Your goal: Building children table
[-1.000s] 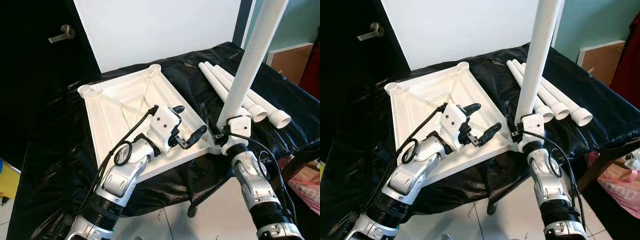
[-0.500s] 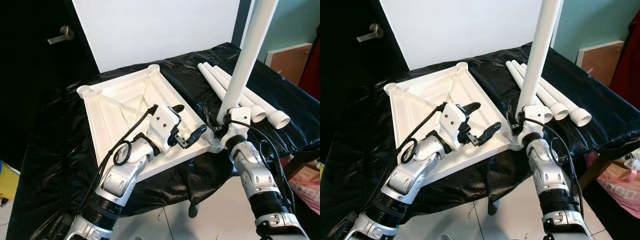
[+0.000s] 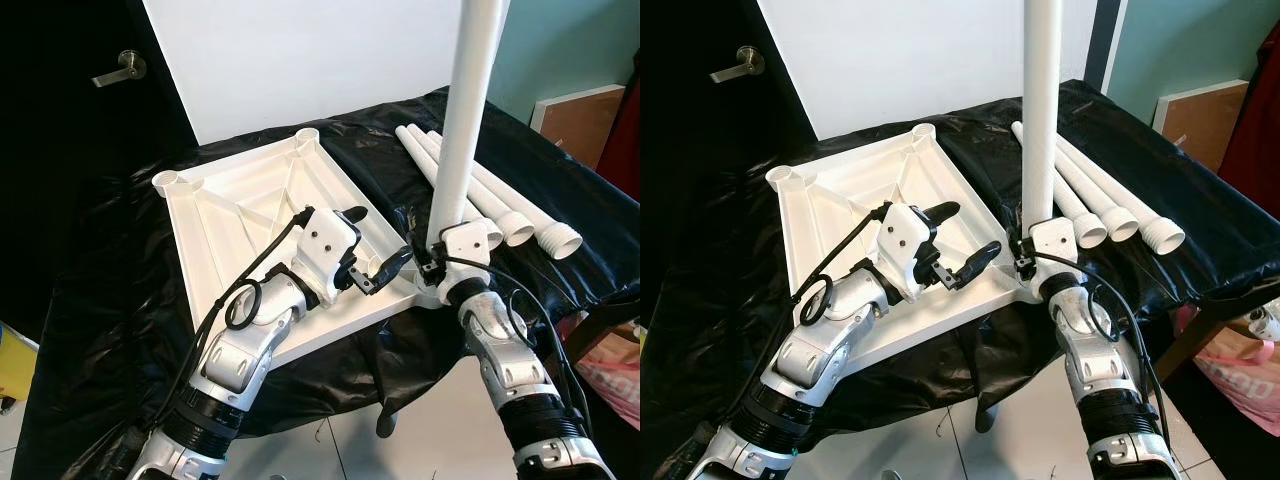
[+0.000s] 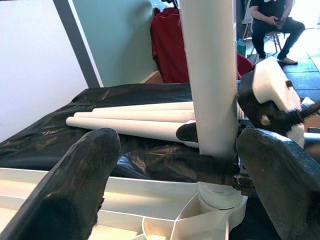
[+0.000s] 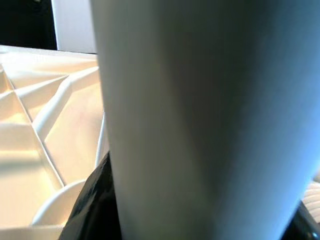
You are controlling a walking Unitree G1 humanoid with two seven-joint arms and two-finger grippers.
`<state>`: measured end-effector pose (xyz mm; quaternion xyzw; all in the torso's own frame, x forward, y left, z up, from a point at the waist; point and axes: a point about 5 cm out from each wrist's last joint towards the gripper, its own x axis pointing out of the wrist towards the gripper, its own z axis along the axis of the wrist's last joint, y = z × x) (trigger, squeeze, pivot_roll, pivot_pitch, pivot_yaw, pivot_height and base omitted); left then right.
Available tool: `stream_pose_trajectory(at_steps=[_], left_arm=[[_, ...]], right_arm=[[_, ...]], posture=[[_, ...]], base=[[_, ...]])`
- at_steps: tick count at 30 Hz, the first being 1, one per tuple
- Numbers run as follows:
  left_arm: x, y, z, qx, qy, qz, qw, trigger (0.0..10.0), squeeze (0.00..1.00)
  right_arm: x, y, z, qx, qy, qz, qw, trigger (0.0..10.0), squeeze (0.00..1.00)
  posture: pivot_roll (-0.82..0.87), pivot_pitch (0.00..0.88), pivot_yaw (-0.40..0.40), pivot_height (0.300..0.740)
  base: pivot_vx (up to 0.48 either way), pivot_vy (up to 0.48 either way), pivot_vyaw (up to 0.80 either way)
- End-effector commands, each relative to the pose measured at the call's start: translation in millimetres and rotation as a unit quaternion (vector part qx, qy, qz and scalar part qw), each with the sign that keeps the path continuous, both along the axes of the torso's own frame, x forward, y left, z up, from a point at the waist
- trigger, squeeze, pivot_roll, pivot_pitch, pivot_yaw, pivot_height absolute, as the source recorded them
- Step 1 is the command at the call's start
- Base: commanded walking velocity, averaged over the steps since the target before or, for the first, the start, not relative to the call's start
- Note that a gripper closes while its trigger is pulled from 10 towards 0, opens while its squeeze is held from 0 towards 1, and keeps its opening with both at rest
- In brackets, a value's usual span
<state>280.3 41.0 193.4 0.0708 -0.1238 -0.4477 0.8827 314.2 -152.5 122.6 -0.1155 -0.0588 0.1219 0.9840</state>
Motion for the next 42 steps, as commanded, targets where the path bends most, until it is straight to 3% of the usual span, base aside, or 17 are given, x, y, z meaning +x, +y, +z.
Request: stream_pose_trajectory(at_steps=[1, 7, 13, 17, 29, 36, 42], left_arm=[[-0.5, 0.4, 3, 0.007, -0.003, -0.021, 1.000, 10.0, 0.00], [-0.3, 0.4, 3, 0.006, -0.003, -0.020, 1.000, 10.0, 0.00], [-0.4, 0.1, 3, 0.005, -0.003, -0.022, 1.000, 10.0, 0.00], [0.0, 0.3, 4, 0.005, -0.004, -0.021, 1.000, 10.0, 0.00], [-0.7, 0.7, 4, 0.006, -0.003, -0.021, 1.000, 10.0, 0.00], [-1.3, 0.8, 4, 0.007, -0.003, -0.023, 1.000, 10.0, 0.00], [-1.3, 0.6, 4, 0.007, -0.004, -0.025, 1.000, 10.0, 0.00]], right_arm=[[-11.4, 0.6, -38, -0.012, 0.086, -0.001, 0.996, 10.0, 0.00], [-15.1, -1.5, -46, 0.029, 0.098, -0.015, 0.995, 10.0, 0.00], [-11.1, -5.4, -45, 0.107, 0.117, -0.047, 0.986, 10.0, 0.00], [-8.7, -6.6, -44, 0.116, 0.120, -0.058, 0.984, 10.0, 0.00], [-13.1, -1.1, -44, 0.052, 0.090, -0.035, 0.994, 10.0, 0.00], [-17.9, -1.9, -47, 0.070, 0.081, -0.085, 0.991, 10.0, 0.00], [-19.1, -2.5, -47, 0.123, 0.070, -0.183, 0.973, 10.0, 0.00]], posture=[[-0.11, 0.009, 0.086, 0.740], [-0.12, 0.010, 0.086, 0.740], [-0.12, 0.011, 0.087, 0.740], [-0.12, 0.010, 0.087, 0.740], [-0.11, 0.011, 0.089, 0.740], [-0.11, 0.013, 0.090, 0.740], [-0.11, 0.012, 0.093, 0.740]], base=[[0.000, 0.000, 0.00], [0.000, 0.000, 0.00], [0.000, 0.000, 0.00], [0.000, 0.000, 0.00], [0.000, 0.000, 0.00], [0.000, 0.000, 0.00], [0.000, 0.000, 0.00]])
